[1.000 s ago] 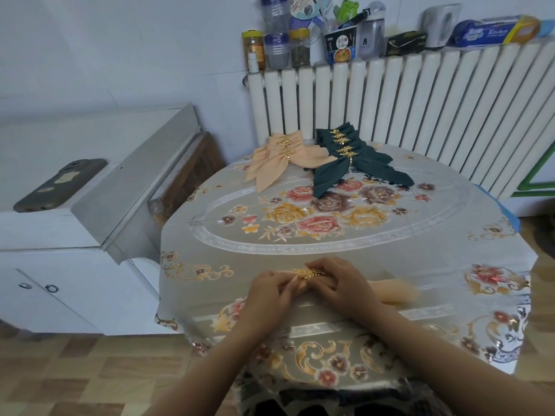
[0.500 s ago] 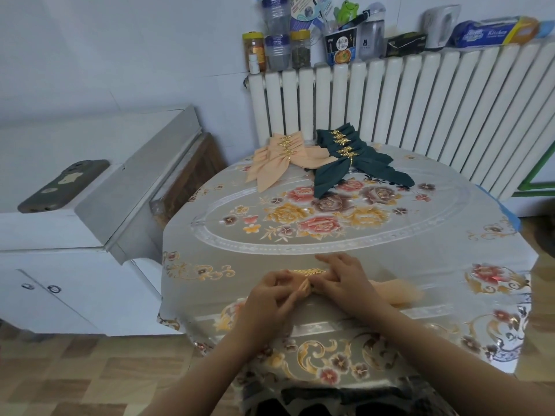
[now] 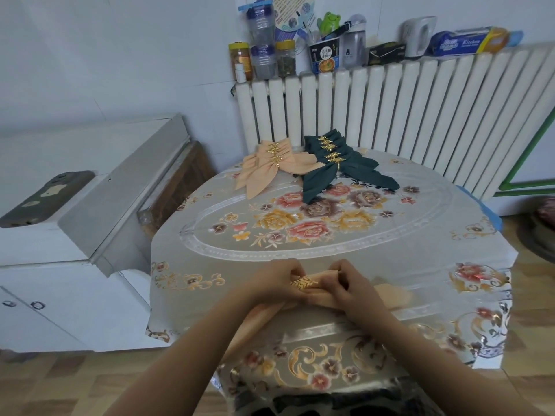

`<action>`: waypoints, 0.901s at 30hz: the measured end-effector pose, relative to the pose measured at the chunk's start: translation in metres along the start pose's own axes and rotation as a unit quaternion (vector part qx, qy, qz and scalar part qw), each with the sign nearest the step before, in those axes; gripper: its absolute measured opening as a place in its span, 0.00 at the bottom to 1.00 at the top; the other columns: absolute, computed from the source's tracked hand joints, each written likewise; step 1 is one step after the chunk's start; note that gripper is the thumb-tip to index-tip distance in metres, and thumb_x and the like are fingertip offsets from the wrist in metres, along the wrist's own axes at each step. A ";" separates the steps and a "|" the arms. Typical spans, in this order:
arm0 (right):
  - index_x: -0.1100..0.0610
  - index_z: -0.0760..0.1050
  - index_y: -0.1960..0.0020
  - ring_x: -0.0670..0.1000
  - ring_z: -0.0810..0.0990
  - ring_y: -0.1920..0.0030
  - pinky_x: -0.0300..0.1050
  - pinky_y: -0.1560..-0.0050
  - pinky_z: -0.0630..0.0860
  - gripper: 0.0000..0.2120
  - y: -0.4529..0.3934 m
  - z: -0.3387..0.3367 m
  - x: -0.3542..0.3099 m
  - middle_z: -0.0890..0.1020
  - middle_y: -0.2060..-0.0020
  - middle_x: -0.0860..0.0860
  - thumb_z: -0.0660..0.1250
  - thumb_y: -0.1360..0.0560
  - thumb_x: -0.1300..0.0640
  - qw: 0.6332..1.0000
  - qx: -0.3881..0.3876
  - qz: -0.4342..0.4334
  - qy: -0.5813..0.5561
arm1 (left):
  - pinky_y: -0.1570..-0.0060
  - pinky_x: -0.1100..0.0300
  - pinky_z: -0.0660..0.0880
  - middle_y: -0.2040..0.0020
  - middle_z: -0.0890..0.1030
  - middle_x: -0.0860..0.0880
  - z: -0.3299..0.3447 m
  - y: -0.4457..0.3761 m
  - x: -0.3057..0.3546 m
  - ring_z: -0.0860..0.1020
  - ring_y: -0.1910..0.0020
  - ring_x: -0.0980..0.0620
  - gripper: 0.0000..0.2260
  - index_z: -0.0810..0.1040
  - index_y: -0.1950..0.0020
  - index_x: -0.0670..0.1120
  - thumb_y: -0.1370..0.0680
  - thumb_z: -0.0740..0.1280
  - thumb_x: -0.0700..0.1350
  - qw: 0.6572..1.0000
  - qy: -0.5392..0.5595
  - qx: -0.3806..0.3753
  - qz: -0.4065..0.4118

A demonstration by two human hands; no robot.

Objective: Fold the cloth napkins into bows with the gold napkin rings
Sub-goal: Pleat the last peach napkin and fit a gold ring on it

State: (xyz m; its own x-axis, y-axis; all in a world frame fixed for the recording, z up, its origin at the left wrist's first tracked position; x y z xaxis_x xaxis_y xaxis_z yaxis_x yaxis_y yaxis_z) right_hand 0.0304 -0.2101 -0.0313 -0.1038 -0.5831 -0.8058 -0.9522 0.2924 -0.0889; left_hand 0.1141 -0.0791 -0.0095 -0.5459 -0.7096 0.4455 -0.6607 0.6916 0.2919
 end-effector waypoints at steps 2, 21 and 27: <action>0.52 0.70 0.53 0.49 0.77 0.62 0.43 0.62 0.71 0.03 0.001 -0.004 -0.001 0.78 0.64 0.47 0.64 0.23 0.54 1.000 0.007 -0.001 -0.026 | 0.50 0.59 0.70 0.44 0.76 0.53 -0.004 0.001 0.006 0.73 0.46 0.54 0.19 0.72 0.44 0.53 0.31 0.74 0.53 1.000 -0.018 0.020 0.009; 0.55 0.74 0.51 0.51 0.77 0.59 0.42 0.60 0.69 0.03 -0.017 -0.010 -0.003 0.81 0.60 0.53 0.62 0.22 0.57 0.998 -0.046 0.005 -0.049 | 0.38 0.55 0.71 0.34 0.71 0.53 -0.015 0.019 -0.001 0.70 0.38 0.54 0.33 0.66 0.31 0.54 0.32 0.73 0.60 0.986 0.046 0.162 0.014; 0.51 0.72 0.51 0.48 0.75 0.60 0.37 0.63 0.67 0.03 -0.022 -0.009 0.011 0.77 0.62 0.46 0.61 0.22 0.58 0.999 0.010 0.008 -0.048 | 0.46 0.60 0.69 0.35 0.73 0.47 0.002 0.025 -0.033 0.74 0.41 0.51 0.26 0.64 0.29 0.48 0.23 0.64 0.57 0.943 0.261 0.163 -0.127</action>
State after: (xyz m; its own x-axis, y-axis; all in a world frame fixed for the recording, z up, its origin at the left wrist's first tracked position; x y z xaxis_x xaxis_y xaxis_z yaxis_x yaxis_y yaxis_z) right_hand 0.0472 -0.2297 -0.0328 -0.0902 -0.5038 -0.8591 -0.9446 0.3166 -0.0865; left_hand 0.1145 -0.0382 -0.0190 -0.0765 -0.6252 0.7767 -0.9057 0.3694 0.2080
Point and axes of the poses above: each hand's wrist, its own y-axis away from the middle knuckle, its own z-axis out of the palm, x = y × z, the point moved 6 cm from there along -y, towards the middle knuckle
